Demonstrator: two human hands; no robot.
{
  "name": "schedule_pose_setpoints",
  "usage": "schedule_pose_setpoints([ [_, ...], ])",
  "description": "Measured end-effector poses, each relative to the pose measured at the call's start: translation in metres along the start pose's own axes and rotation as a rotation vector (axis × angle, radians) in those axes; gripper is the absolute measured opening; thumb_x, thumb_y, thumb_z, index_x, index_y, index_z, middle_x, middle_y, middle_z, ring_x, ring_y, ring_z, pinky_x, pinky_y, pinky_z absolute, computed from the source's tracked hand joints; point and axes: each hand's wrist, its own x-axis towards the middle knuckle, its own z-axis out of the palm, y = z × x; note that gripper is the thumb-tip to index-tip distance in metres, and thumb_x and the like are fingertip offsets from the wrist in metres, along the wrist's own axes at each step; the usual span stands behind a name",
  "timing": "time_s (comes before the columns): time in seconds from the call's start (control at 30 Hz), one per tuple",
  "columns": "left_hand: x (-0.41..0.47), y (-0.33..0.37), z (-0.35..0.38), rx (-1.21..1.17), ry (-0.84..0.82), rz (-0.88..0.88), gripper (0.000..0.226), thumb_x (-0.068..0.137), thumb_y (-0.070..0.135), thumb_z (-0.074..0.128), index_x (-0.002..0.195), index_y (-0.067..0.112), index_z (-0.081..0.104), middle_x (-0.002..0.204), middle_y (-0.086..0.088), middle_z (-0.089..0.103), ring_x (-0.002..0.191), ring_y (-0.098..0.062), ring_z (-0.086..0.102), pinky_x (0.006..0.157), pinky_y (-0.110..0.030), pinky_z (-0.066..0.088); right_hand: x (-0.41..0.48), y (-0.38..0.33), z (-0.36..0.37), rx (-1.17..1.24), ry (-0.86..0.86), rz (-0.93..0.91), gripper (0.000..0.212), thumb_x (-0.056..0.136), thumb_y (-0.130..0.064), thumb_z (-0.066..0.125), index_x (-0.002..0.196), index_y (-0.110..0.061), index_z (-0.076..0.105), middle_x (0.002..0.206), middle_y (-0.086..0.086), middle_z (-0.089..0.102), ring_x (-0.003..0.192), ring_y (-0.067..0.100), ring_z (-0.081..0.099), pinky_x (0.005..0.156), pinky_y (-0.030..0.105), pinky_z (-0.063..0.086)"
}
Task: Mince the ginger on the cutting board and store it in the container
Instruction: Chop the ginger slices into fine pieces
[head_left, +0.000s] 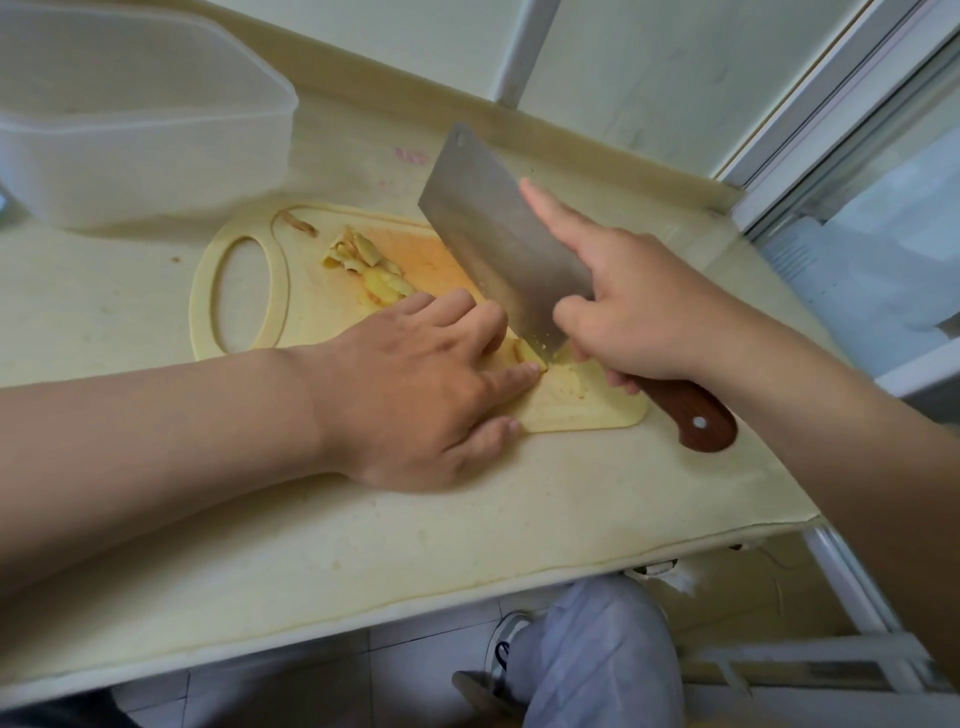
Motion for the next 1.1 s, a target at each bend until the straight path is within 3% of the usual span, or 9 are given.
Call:
schedule_pose_setpoints([
  [0.2,-0.001,0.001,-0.003,0.012,-0.017,-0.01,0.078,0.089,0.06,-0.002,0.155,0.031,0.029,0.123,-0.009,0.04,0.108,-0.029,0.042,0.098,-0.044,0.04,-0.032,0.014,0.018,0.078,0.196,0.012,0.097,0.093,-0.007,0.049,0.157,-0.062,0.002,0.067,0.018,0.068,0.05,0.03,0.063,0.055,0.048,0.058],
  [0.33,0.0,0.0,-0.002,0.024,0.011,-0.007,0.075,0.091,0.059,0.003,0.15,0.029,0.039,0.119,-0.011,0.044,0.103,-0.031,0.044,0.095,-0.045,0.043,-0.047,0.016,0.014,0.043,0.147,0.018,0.096,0.097,-0.009,0.05,0.154,-0.066,-0.001,0.067,0.018,0.069,0.05,0.029,0.064,0.056,0.047,0.057],
  [0.53,0.001,0.0,-0.001,0.031,-0.01,-0.014,0.076,0.09,0.06,-0.001,0.153,0.031,0.032,0.119,-0.009,0.04,0.104,-0.03,0.042,0.095,-0.044,0.042,-0.013,-0.003,0.0,-0.068,-0.015,0.0,0.097,0.089,-0.006,0.049,0.16,-0.058,0.008,0.063,0.003,0.066,0.039,0.02,0.063,0.049,0.041,0.061],
  [0.7,0.0,0.001,-0.005,0.018,-0.024,-0.019,0.08,0.088,0.06,-0.004,0.155,0.032,0.028,0.12,-0.008,0.039,0.106,-0.029,0.041,0.097,-0.044,0.041,0.0,-0.009,0.006,-0.029,0.051,-0.032,0.097,0.088,-0.005,0.048,0.161,-0.054,0.009,0.057,0.003,0.062,0.039,0.022,0.063,0.047,0.042,0.06],
  [0.83,0.001,0.001,-0.005,0.035,-0.023,-0.021,0.08,0.087,0.06,-0.005,0.154,0.033,0.029,0.123,-0.008,0.04,0.107,-0.029,0.042,0.098,-0.043,0.04,-0.029,0.011,0.015,0.051,0.17,-0.004,0.098,0.092,-0.006,0.049,0.156,-0.064,0.003,0.067,0.018,0.068,0.048,0.03,0.064,0.054,0.047,0.058],
  [0.97,0.001,0.001,-0.004,0.032,-0.019,-0.019,0.078,0.088,0.059,-0.003,0.152,0.032,0.032,0.123,-0.008,0.04,0.106,-0.028,0.042,0.097,-0.042,0.04,-0.052,0.014,0.016,0.168,0.143,0.051,0.097,0.098,-0.005,0.049,0.147,-0.075,0.003,0.071,0.026,0.067,0.048,0.035,0.062,0.049,0.043,0.06],
  [1.1,0.002,0.001,-0.003,0.03,-0.016,-0.02,0.077,0.088,0.06,-0.002,0.151,0.032,0.033,0.12,-0.008,0.041,0.105,-0.029,0.042,0.096,-0.043,0.041,-0.037,0.013,0.005,0.057,0.051,0.004,0.097,0.094,-0.004,0.049,0.152,-0.07,0.006,0.066,0.015,0.07,0.042,0.025,0.063,0.047,0.034,0.059],
])
